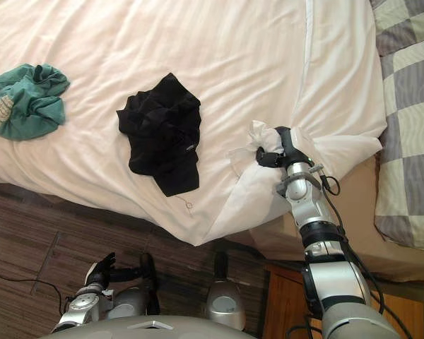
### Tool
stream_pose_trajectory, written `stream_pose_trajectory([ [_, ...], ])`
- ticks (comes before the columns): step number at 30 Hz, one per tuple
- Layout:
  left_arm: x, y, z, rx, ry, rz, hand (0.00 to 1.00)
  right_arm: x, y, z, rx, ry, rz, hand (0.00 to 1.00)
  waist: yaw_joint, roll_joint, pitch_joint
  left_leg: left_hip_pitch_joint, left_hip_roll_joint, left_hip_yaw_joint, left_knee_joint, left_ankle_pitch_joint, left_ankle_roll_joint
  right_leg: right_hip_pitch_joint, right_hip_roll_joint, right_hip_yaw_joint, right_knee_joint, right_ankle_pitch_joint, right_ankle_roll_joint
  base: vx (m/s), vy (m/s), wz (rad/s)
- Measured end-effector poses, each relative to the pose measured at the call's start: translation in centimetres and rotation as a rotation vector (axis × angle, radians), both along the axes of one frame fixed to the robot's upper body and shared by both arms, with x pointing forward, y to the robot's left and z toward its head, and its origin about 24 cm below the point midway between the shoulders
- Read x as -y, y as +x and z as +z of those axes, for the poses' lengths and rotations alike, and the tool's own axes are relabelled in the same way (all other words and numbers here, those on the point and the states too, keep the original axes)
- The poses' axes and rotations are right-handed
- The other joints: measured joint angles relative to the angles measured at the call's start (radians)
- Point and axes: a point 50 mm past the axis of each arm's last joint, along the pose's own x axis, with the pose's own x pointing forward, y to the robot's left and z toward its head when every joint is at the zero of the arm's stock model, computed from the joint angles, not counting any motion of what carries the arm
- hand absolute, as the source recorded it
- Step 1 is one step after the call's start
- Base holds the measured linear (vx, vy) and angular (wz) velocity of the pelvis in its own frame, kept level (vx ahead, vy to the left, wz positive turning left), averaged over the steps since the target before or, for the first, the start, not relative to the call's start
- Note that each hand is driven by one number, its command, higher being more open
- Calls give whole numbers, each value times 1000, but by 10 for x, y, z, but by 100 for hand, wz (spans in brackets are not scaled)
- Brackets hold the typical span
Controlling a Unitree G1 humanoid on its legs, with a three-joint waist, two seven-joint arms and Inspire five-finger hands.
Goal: Tidy up the quilt and then pick up the clothes from the bed and put them into the laundry hamper
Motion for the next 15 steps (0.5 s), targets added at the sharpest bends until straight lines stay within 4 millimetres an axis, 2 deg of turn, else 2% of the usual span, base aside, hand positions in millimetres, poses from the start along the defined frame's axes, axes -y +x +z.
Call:
stream_pose_trajectory([
  [8,0,-4,-2,-28,-8,35,100,2,-55,-31,112,219,-168,0,-15,-8,-3,61,11,79,4,-20,-17,22,13,68,-10,2,-1,65,-13,-26],
  [9,1,-4,-3,-27,-11,36,100,6,-66,-38,110,252,-206,100,-17,-11,-5,74,14,91,4,-21,-18,27,16,81,-9,2,-1,54,-16,-26],
  [13,0,-6,-3,-36,-7,43,100,13,-93,-62,86,380,-324,100,-46,-32,-35,93,26,132,5,-24,-23,21,28,111,-1,2,0,20,-20,-29],
  [15,0,-10,-5,-51,-8,49,100,19,-109,-78,71,484,-412,100,-61,-41,-63,116,34,170,5,-36,-39,15,38,143,8,2,0,-17,-3,-46],
])
